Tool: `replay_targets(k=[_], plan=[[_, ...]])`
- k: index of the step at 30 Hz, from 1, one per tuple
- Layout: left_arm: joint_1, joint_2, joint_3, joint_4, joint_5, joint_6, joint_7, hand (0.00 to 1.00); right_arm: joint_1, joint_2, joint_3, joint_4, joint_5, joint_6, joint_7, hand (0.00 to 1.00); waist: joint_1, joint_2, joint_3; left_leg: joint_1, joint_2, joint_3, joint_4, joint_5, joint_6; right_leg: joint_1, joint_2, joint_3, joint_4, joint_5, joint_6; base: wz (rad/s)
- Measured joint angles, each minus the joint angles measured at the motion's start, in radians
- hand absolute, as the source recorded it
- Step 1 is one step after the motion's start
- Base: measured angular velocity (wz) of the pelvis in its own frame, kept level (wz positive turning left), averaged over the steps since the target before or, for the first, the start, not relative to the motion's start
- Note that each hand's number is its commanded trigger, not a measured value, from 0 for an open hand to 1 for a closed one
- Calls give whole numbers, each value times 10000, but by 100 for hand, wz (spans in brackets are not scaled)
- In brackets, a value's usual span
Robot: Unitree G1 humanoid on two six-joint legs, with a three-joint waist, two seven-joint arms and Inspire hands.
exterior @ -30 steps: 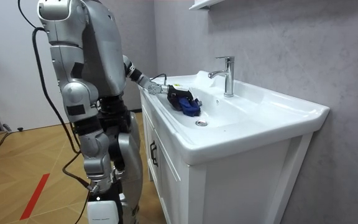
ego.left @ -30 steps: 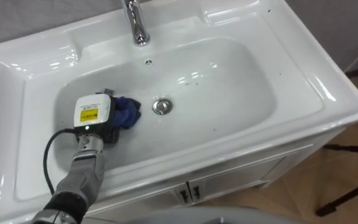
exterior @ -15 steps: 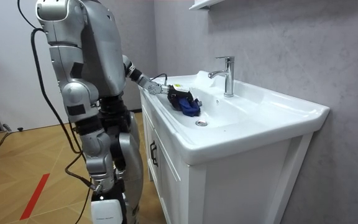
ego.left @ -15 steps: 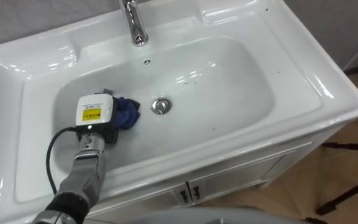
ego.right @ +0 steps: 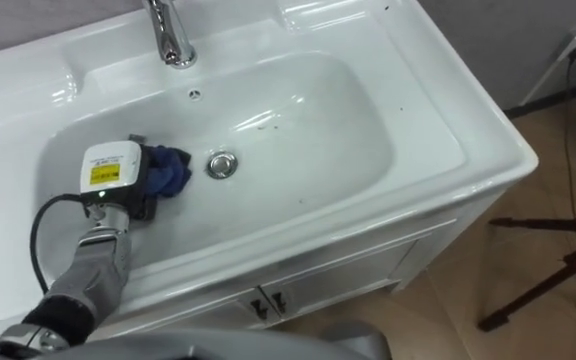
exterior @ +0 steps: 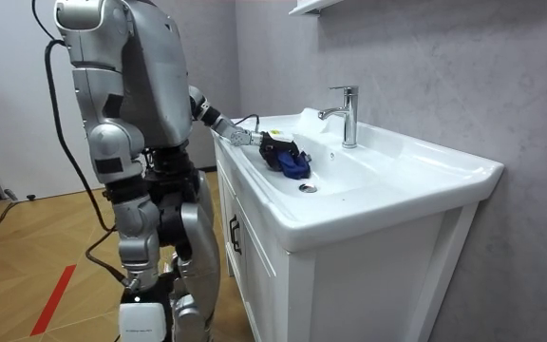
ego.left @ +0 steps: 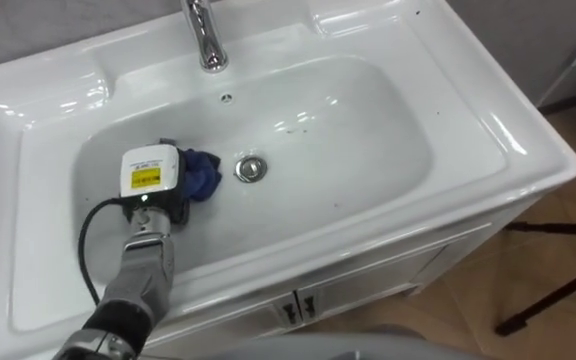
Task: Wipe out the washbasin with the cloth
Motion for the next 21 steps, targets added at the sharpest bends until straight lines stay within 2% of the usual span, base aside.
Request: replay_targets(k=[4, 9, 12, 17, 19, 21], plan=[[-782, -170, 16, 603, -532, 221, -609, 100, 121, 26, 1, 37, -36, 34, 105, 0, -157, 2, 1, 7, 22, 154, 30, 0, -1, -77, 52, 183, 63, 5, -9, -9], [-1741, -186, 8, 1278, -1607, 433, -1349, 100, 109, -3, 77, -12, -101, 46, 119, 0, -525, -3, 10, -42, 20, 343, 51, 0, -1, -257, 51, 327, 259, 4, -6, -9], [-2360, -136, -56, 1778, -2067, 502, -1886, 100, 101, 12, 42, -139, -133, 43, 213, 0, -831, 31, 51, -155, 18, 416, 113, -2, 3, -446, 43, 403, 375, 23, 25, -7], [-2915, -141, -258, 1955, -2358, 683, -2308, 100, 103, -135, -34, -373, -139, 47, 325, 0, -1259, 316, 158, -481, 50, 579, 81, -34, 45, -965, 115, 549, 584, 120, 49, -14], [-3252, -256, -617, 2135, -2594, 744, -2633, 100, 85, -265, -28, -394, -102, 44, 360, 0, -1569, 466, 164, -605, 14, 720, 150, -63, 87, -1214, 44, 564, 862, 53, 49, -10], [-3584, -365, -801, 2514, -2627, 850, -2756, 100, 76, -261, -29, -390, -69, 47, 460, 0, -1719, 475, 165, -596, 22, 827, 173, -70, 88, -1265, 37, 624, 957, 11, 27, -15]])
